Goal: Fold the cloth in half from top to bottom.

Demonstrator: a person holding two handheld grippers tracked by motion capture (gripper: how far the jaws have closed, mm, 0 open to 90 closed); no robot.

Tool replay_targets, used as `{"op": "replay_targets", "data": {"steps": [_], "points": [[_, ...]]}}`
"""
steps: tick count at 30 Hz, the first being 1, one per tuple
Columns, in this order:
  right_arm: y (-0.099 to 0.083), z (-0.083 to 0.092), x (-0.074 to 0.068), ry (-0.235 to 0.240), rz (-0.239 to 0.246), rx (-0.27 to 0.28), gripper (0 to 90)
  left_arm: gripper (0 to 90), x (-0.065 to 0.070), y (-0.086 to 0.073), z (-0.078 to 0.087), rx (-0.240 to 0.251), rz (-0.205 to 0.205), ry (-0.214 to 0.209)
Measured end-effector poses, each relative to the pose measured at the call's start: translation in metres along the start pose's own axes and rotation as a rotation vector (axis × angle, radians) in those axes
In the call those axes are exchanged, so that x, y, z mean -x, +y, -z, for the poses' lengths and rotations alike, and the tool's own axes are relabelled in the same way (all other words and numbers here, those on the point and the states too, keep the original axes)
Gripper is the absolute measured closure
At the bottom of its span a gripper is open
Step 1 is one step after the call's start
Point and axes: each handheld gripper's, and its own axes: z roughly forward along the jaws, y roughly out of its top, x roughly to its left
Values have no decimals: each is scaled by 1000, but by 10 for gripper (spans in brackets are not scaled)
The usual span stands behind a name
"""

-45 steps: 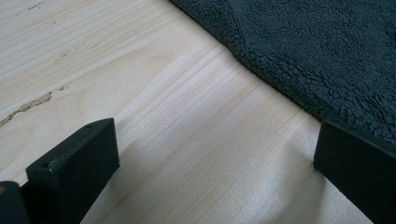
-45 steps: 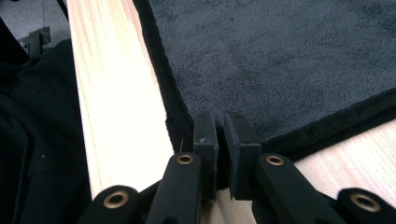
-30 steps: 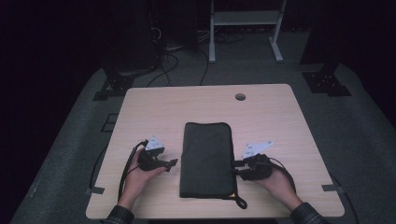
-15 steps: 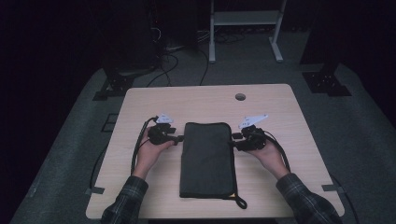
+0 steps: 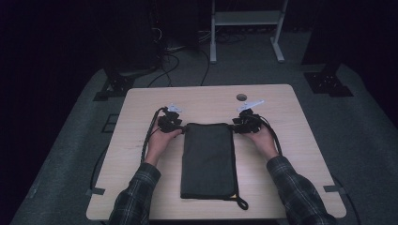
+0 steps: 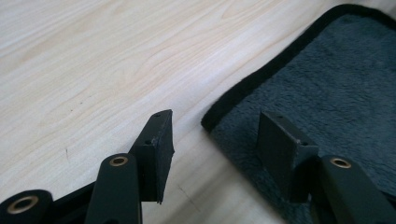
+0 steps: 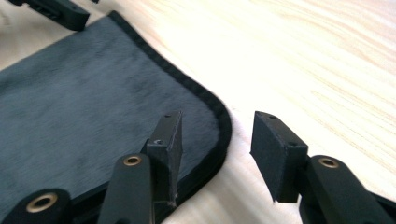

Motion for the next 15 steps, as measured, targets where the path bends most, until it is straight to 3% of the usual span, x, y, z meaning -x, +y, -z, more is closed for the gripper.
{"op": "replay_targets", "data": {"steps": [7, 11, 13, 15], "points": [[-6, -18, 6, -10, 3, -17, 491, 440, -3, -2, -11, -38, -11, 14], [-8, -24, 2, 16, 21, -8, 461, 388, -6, -2, -15, -32, 24, 8], [-8, -28, -1, 16, 44, -25, 454, 387, -8, -2, -15, -33, 14, 3], [-9, -29, -1, 18, 39, -10, 460, 430, -6, -2, -14, -36, -2, -9]]}}
